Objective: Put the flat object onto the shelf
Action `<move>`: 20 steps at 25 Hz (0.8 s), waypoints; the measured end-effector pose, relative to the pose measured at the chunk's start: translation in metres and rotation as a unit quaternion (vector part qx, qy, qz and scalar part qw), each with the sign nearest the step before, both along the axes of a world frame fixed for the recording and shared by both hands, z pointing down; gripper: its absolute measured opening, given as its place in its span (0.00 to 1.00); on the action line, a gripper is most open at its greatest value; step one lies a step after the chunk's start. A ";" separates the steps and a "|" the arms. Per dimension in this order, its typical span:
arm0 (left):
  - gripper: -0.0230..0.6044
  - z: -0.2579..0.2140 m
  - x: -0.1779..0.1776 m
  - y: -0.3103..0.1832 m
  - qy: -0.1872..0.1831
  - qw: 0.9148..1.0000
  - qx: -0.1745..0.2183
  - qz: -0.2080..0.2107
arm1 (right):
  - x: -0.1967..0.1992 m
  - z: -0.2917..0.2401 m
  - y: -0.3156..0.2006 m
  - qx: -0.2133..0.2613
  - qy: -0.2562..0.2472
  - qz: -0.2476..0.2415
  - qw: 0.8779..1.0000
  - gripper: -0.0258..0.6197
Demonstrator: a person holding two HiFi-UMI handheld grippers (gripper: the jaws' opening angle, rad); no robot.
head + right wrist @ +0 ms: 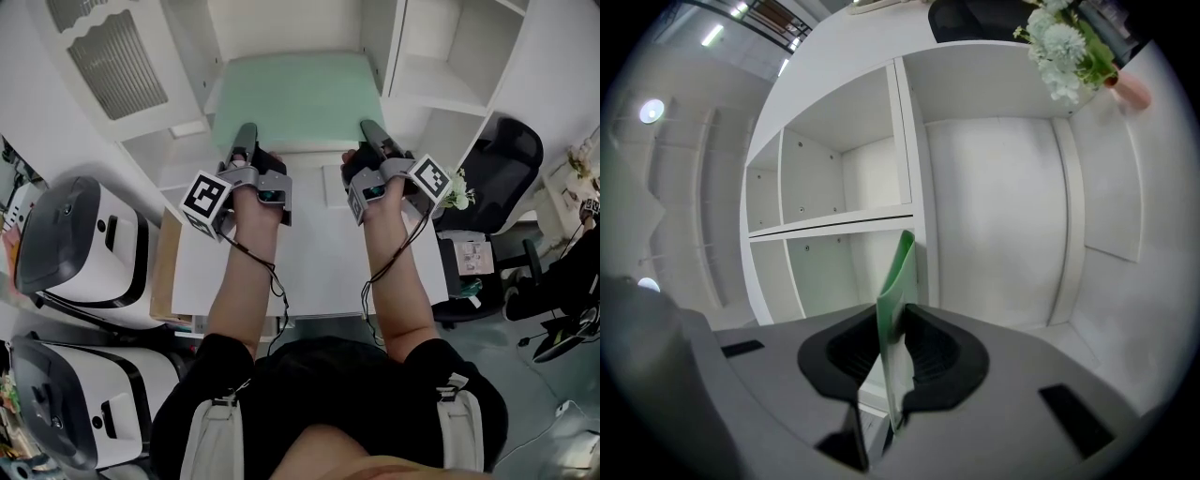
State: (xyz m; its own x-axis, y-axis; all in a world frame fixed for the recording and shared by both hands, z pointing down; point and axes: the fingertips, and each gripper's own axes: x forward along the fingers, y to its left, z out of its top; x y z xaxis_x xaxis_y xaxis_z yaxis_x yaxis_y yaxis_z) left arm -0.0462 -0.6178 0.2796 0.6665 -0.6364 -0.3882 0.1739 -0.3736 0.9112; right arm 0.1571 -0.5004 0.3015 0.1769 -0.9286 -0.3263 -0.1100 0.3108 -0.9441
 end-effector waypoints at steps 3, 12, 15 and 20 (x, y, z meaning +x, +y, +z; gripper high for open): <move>0.13 -0.006 0.012 -0.017 -0.004 1.000 -0.007 0.000 | 0.011 -0.005 -0.016 -0.007 -0.009 0.002 1.000 0.14; 0.14 -0.007 0.030 -0.039 -0.011 1.000 -0.019 -0.001 | 0.032 -0.006 -0.040 -0.015 -0.021 0.002 1.000 0.14; 0.14 -0.009 0.039 -0.048 -0.014 1.000 -0.025 -0.004 | 0.041 -0.006 -0.048 -0.019 -0.022 0.002 1.000 0.15; 0.15 -0.008 0.051 -0.062 -0.019 0.999 -0.036 -0.006 | 0.049 -0.010 -0.059 -0.023 -0.026 0.005 0.999 0.15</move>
